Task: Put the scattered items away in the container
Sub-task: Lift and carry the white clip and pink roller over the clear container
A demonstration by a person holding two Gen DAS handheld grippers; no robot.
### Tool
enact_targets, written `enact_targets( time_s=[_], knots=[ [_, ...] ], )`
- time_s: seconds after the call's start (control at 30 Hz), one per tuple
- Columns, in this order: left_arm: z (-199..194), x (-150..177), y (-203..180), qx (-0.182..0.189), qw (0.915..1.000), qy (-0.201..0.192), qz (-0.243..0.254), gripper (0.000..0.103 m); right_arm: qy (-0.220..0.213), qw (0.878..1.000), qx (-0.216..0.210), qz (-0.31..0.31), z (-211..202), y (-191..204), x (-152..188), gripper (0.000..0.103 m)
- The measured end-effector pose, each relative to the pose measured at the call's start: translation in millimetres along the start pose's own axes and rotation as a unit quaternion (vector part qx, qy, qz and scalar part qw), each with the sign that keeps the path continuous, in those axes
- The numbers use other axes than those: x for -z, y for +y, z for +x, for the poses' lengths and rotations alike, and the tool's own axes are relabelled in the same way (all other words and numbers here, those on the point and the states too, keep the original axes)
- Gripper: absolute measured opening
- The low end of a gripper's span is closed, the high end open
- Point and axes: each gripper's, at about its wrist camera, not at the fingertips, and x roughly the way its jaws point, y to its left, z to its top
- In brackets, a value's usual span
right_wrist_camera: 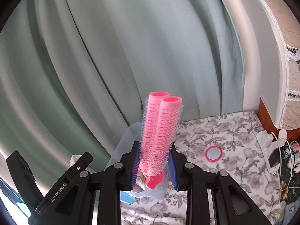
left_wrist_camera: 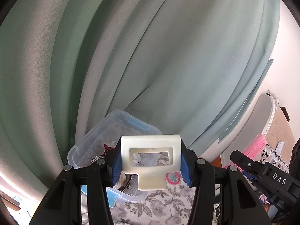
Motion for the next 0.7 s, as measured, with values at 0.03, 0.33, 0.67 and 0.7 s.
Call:
enact_targets(
  time_s=[0.03, 0.33, 0.67, 0.7],
  knots=[
    [1, -1, 3, -0.002, 1.0, 0.001, -0.001, 0.053, 0.0, 1.0, -0.004, -0.002, 3, 5, 2, 0.03],
    [11, -7, 33, -0.013, 0.9997, 0.007, -0.02, 0.053, 0.03, 0.999, -0.015, -0.022, 37, 34, 16, 0.03],
    [30, -9, 57, -0.026, 0.9989, 0.022, -0.031, 0.053, 0.059, 0.997, -0.019, -0.04, 76, 53, 27, 0.03],
    [32, -9, 60, -0.027, 0.9988, 0.024, -0.033, 0.053, 0.063, 0.997, -0.019, -0.041, 80, 53, 28, 0.03]
  ],
)
